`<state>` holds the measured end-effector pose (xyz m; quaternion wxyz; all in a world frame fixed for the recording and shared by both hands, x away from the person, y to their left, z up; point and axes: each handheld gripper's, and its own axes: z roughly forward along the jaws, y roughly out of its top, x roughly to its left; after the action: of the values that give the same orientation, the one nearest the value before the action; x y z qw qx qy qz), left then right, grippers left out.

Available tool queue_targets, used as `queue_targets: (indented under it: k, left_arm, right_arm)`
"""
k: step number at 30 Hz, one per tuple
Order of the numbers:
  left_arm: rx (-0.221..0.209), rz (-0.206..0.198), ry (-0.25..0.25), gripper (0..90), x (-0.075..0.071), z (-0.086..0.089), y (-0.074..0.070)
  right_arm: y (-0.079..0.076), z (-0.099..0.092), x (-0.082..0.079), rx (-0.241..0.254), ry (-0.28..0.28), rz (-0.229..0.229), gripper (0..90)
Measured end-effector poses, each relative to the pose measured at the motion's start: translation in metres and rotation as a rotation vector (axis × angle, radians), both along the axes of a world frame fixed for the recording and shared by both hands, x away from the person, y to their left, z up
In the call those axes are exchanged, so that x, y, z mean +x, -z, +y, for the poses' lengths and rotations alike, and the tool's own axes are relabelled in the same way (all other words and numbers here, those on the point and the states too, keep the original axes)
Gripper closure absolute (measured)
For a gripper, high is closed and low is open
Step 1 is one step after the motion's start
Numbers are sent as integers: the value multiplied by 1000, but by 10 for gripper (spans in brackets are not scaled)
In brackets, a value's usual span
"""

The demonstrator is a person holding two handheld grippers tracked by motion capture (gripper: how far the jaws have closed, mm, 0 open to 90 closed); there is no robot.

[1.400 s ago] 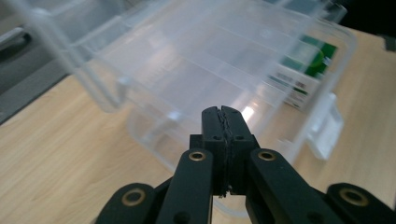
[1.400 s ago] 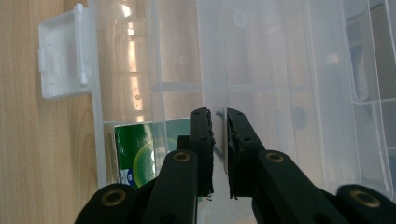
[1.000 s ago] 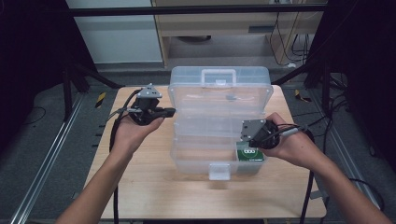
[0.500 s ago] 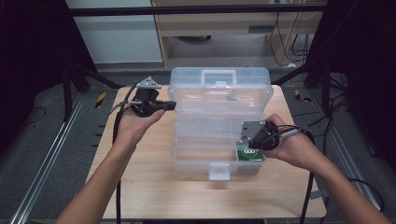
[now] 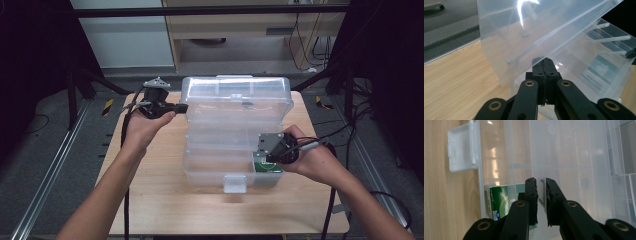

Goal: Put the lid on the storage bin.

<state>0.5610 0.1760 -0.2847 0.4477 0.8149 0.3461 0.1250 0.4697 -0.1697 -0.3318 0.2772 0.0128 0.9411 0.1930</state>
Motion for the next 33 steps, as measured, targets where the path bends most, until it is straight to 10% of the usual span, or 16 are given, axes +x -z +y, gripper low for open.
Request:
queue_targets:
  k: [33]
  left_arm:
    - [-14,9,13,900,-38,8,19]
  right_arm:
    - [9,-8,-13,72,40,27,702]
